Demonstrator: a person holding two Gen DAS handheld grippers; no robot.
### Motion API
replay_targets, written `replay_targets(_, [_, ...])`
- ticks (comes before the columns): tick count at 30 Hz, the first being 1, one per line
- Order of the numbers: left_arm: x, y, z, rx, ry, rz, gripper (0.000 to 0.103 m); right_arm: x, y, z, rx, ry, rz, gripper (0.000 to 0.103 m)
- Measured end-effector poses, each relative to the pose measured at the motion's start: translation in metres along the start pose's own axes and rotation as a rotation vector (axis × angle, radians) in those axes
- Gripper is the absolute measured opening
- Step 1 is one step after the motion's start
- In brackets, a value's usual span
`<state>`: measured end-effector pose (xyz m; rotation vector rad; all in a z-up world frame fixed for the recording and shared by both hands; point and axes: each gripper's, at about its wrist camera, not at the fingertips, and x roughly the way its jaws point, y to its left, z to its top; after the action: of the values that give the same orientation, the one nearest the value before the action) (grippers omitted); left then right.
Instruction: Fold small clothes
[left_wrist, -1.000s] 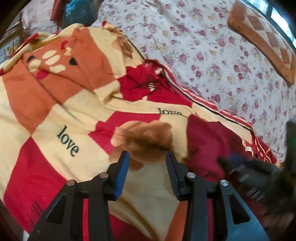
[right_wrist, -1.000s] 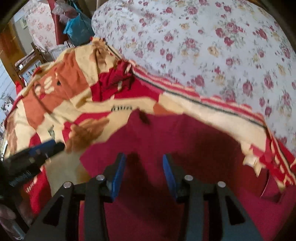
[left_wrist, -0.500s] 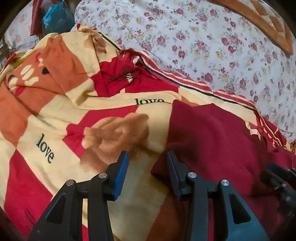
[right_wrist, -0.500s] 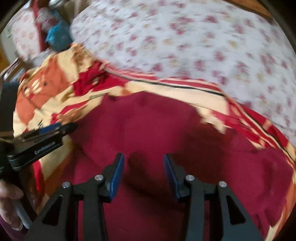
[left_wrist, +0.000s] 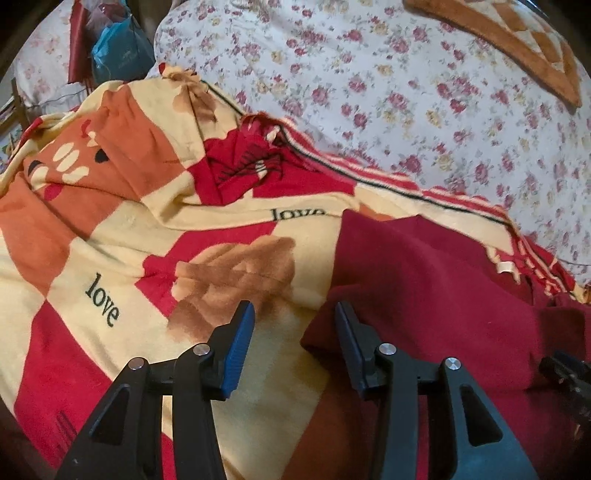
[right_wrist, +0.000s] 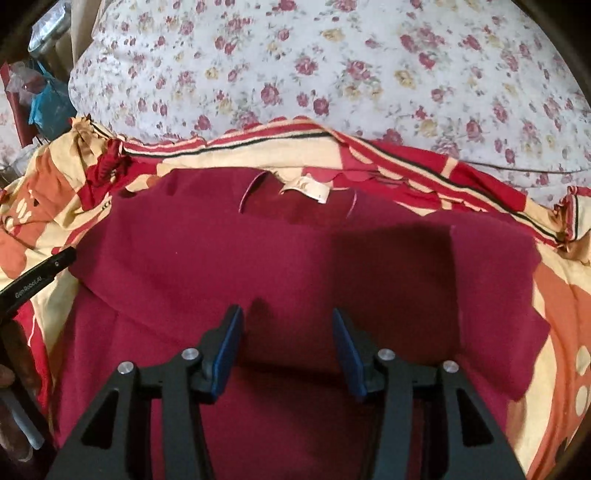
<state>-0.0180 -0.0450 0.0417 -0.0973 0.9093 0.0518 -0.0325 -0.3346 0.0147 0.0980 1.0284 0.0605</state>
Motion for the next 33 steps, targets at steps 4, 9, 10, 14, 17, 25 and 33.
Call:
replay_targets(4, [-0.009,-0.009,-0.001,0.019,-0.026,-0.071,0.024,0.013,0.001,-0.005,-0.006,0.021,-0.022,0.063])
replay_targets(9, [0.005,-0.035,-0.009,0.126,0.030,-0.056,0.025,-0.001,0.005,-0.008,-0.021,0.031,-0.010,0.064])
replay_targets(10, [0.006,-0.040,-0.011,0.154,0.025,-0.035,0.025,-0.009,0.002,-0.008,-0.012,0.031,0.014,0.064])
replay_targets(14, [0.006,-0.040,-0.011,0.162,0.022,-0.029,0.025,-0.050,-0.022,-0.007,0.033,-0.039,0.098,0.064])
replay_targets(17, [0.006,-0.034,-0.010,0.128,0.028,-0.051,0.025,-0.085,-0.056,-0.001,0.088,-0.120,0.109,0.067])
replay_targets(25, [0.004,-0.033,-0.010,0.112,0.020,-0.055,0.025,-0.053,-0.193,0.014,0.566,-0.075,0.158,0.079])
replay_targets(33, [0.009,-0.034,-0.009,0.120,0.019,-0.042,0.025,0.006,-0.216,0.019,0.671,-0.108,0.261,0.067])
